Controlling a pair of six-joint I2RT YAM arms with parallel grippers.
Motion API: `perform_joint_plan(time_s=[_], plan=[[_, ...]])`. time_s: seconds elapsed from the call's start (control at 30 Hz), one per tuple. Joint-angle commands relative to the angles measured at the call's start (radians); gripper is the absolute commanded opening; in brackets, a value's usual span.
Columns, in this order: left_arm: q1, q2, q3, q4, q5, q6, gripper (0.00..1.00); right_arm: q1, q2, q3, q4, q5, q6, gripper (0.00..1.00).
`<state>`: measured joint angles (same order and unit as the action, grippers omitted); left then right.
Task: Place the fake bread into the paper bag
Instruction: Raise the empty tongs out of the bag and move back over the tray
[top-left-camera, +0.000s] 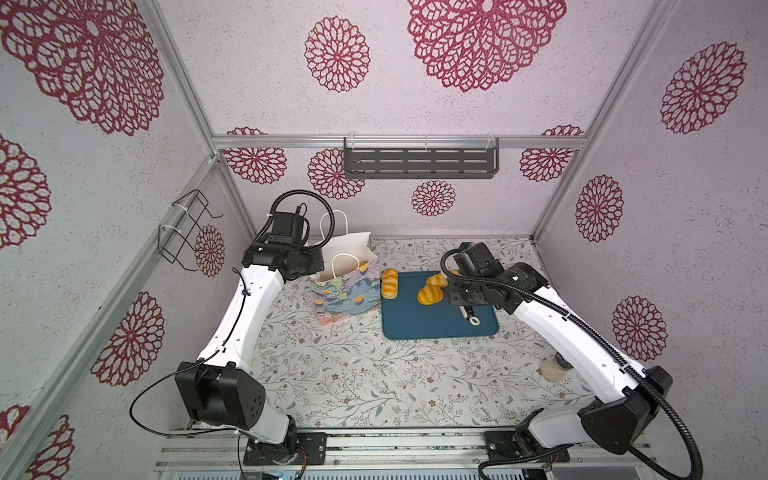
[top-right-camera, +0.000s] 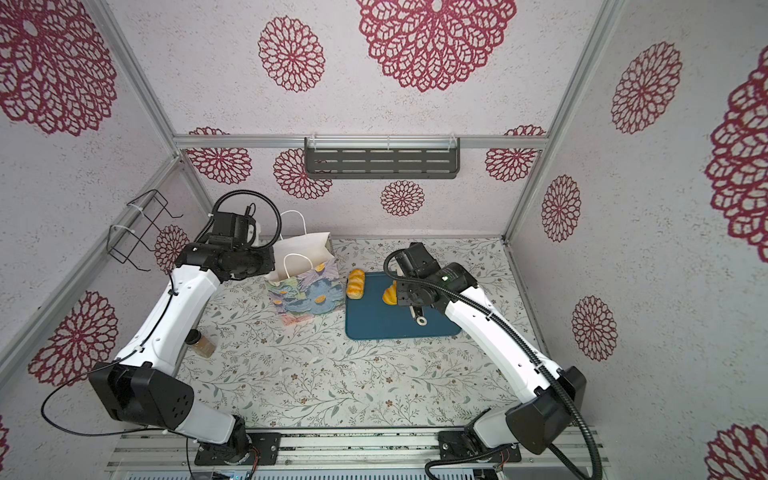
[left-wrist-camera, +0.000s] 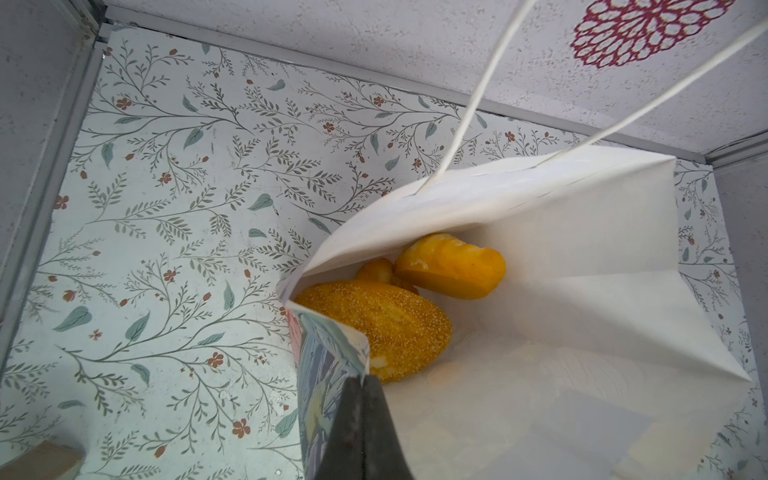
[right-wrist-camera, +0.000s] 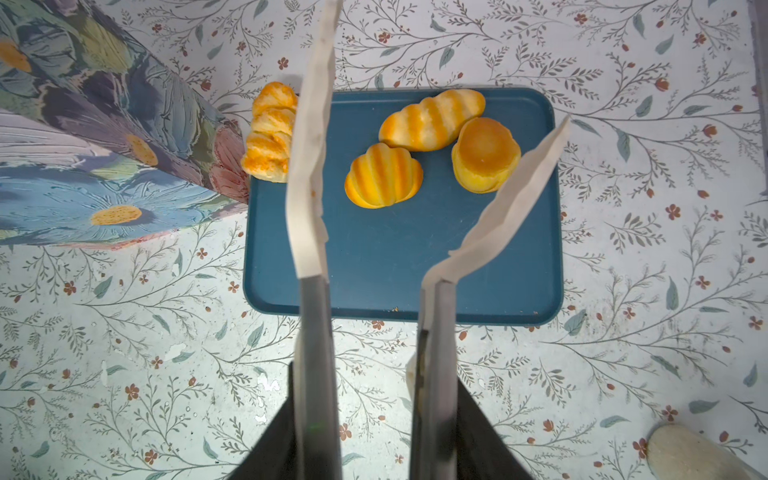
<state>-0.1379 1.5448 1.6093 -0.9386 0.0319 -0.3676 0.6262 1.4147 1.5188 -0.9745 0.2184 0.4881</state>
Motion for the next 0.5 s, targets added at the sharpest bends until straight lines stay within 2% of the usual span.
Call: perform_joint_plan(time_s=[0.0, 0.47], plan=[[-0.011, 0.004, -0.017, -0.019, -0.009, 0.014, 0.0, -0.018, -0.003, 0.017, -0.017, 0.044, -0.028, 0.48], [-0.014, 0.008, -0.014, -0.02, -0.001, 0.012, 0.0, -0.083, 0.007, 0.012, -0.074, 0.008, -0.081, 0.54]])
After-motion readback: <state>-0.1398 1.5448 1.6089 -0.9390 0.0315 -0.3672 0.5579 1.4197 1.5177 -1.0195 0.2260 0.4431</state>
